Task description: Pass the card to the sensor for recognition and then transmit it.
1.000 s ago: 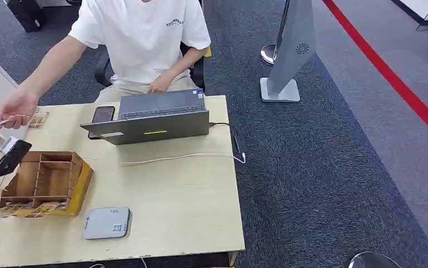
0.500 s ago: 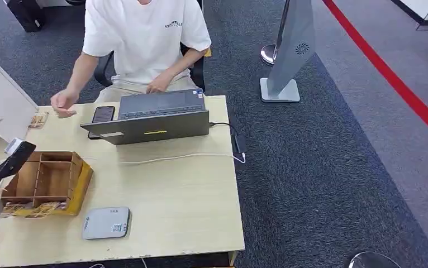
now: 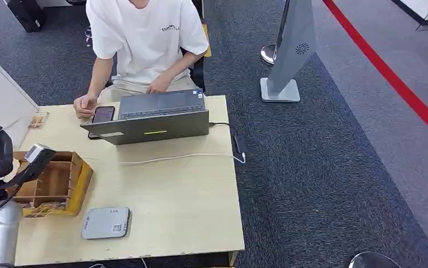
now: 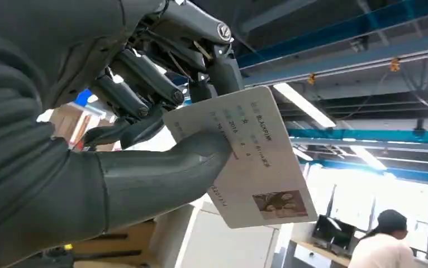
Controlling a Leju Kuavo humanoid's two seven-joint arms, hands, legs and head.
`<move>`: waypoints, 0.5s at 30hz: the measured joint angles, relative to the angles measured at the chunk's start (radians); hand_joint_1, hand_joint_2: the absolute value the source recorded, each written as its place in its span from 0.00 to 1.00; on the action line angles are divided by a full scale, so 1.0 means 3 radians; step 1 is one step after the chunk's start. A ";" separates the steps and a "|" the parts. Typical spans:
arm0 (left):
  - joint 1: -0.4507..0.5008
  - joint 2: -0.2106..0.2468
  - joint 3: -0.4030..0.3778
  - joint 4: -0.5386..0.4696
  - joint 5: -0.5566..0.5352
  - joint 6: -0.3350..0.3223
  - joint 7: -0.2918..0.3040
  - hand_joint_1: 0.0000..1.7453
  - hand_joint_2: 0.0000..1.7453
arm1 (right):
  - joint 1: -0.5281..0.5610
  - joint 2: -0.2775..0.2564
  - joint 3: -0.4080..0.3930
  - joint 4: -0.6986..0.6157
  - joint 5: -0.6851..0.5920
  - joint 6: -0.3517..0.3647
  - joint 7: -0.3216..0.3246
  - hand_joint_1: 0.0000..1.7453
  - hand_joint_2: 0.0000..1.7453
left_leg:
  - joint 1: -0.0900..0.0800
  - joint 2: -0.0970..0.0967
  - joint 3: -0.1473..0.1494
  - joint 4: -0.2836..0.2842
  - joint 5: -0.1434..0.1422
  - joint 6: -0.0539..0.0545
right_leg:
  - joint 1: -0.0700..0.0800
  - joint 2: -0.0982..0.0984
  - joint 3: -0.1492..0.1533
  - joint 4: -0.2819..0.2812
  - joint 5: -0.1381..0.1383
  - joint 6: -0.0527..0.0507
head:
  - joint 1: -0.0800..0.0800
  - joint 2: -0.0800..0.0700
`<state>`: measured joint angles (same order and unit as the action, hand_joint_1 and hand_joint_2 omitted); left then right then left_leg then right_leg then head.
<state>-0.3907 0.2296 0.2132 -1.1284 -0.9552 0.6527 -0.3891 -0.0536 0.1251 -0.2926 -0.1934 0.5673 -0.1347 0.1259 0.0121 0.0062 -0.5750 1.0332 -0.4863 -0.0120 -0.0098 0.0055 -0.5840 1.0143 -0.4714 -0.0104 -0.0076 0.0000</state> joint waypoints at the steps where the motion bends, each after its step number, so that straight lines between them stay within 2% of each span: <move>1: 0.0006 -0.0005 0.0000 -0.0014 0.0000 0.0000 0.0000 1.00 1.00 | 0.0000 0.0000 -0.0001 0.0000 0.0000 0.0000 0.0000 0.00 1.00 | 0.0000 0.0000 0.0000 0.0000 0.0000 0.0000 | 0.0000 0.0000 0.0000 0.0000 0.0000 0.0000 | 0.0001 0.0000; 4: 0.0034 -0.0027 -0.0006 -0.0064 0.0034 -0.0008 -0.0050 1.00 1.00 | 0.0000 0.0000 -0.0005 0.0000 0.0001 0.0000 0.0000 0.00 1.00 | 0.0000 0.0000 0.0000 0.0000 0.0000 0.0000 | 0.0000 0.0000 0.0000 0.0000 0.0000 0.0000 | 0.0001 0.0000; 7: 0.0236 -0.0136 -0.0112 -0.0368 -0.0031 -0.0046 -0.0120 1.00 1.00 | 0.0002 0.0000 -0.0023 0.0000 0.0000 -0.0024 0.0009 0.00 1.00 | -0.0002 -0.0001 0.0001 0.0000 0.0000 0.0001 | -0.0002 0.0000 0.0000 0.0000 -0.0001 0.0001 | 0.0000 0.0000; 9: 0.0443 -0.0245 -0.0312 -0.0676 -0.0230 -0.0050 -0.0030 1.00 1.00 | 0.0000 0.0006 -0.0056 0.0000 -0.0010 -0.0047 0.0010 0.00 1.00 | -0.0005 -0.0001 0.0000 0.0000 -0.0004 0.0006 | -0.0003 0.0000 0.0001 -0.0001 -0.0004 0.0006 | 0.0001 0.0000; 12: 0.0770 -0.0372 -0.0722 -0.1104 -0.0573 -0.0038 0.0222 1.00 1.00 | 0.0002 0.0019 -0.0119 0.0000 -0.0031 -0.0062 0.0009 0.00 1.00 | -0.0006 0.0000 -0.0003 0.0001 -0.0008 0.0013 | -0.0008 0.0001 0.0002 -0.0006 -0.0005 0.0009 | 0.0001 0.0000; 15: 0.0983 -0.0425 -0.1061 -0.1298 -0.0717 -0.0034 0.0428 1.00 1.00 | 0.0003 0.0028 -0.0187 0.0000 -0.0043 -0.0084 -0.0001 0.00 1.00 | -0.0008 0.0000 -0.0004 0.0001 -0.0010 0.0014 | -0.0009 0.0000 0.0002 -0.0008 -0.0005 0.0013 | 0.0001 0.0000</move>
<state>-0.0958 0.1022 -0.1050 -1.5180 -1.1704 0.6424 -0.2608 -0.0528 0.1335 -0.3487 -0.1934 0.5543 -0.1598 0.1255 0.0098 0.0062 -0.5761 1.0336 -0.4893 -0.0077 -0.0124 0.0056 -0.5833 1.0119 -0.4727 -0.0066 -0.0072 0.0000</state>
